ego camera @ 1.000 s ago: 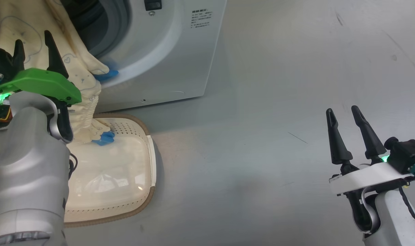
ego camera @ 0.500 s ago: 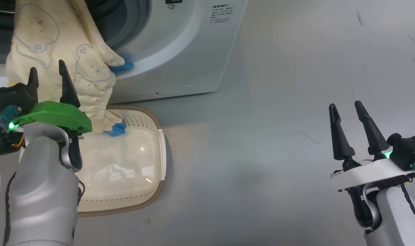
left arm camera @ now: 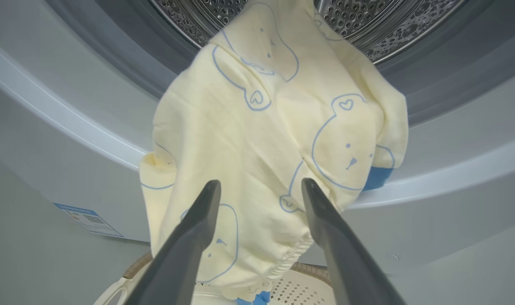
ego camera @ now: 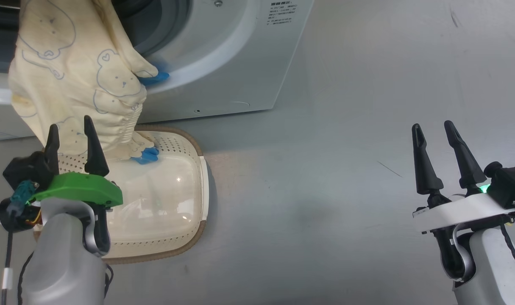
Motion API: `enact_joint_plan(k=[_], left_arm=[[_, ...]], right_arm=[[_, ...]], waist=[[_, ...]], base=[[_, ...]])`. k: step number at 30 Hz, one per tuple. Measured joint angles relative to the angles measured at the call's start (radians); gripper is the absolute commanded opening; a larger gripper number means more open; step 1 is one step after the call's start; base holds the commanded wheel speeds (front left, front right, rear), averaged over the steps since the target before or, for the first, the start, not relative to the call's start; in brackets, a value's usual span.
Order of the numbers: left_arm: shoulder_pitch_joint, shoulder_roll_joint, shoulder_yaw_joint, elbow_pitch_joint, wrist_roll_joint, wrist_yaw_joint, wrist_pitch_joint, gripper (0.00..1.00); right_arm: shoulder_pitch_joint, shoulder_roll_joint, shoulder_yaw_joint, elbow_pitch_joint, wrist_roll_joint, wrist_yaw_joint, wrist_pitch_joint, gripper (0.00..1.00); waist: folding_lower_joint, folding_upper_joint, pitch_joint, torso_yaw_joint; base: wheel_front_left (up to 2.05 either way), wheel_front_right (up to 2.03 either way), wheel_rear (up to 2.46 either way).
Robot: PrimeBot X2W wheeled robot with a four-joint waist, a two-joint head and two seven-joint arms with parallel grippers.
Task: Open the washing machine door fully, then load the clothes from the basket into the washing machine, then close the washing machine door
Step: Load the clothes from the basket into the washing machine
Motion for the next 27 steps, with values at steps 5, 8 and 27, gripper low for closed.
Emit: enact_joint_plan(k=[5, 8, 27], left_arm=[[0.067, 0.000, 0.006, -0.072, -0.003, 0.001, 0.000, 1.00], [0.094, 0.000, 0.005, -0.119, -0.003, 0.001, 0.000, 1.00], [0.236, 0.000, -0.019, -0.319, -0.003, 0.024, 0.000, 1.00]], right_arm=[[-0.001, 0.001, 0.002, 0.000, 0.000, 0.000, 0.000, 1.00], [-0.002, 0.001, 0.002, 0.000, 0.000, 0.000, 0.000, 1.00], [-0.004, 0.004, -0.012, 0.007, 0.000, 0.000, 0.000, 1.00]], waist=[[0.0000, 0.0000, 0.003, 0.004], [0.0000, 0.0000, 0.005, 0.007], [0.0000, 0.0000, 0.030, 0.016]], base=[[0.00, 0.00, 0.00], [0.00, 0.00, 0.00], [0.00, 0.00, 0.00]])
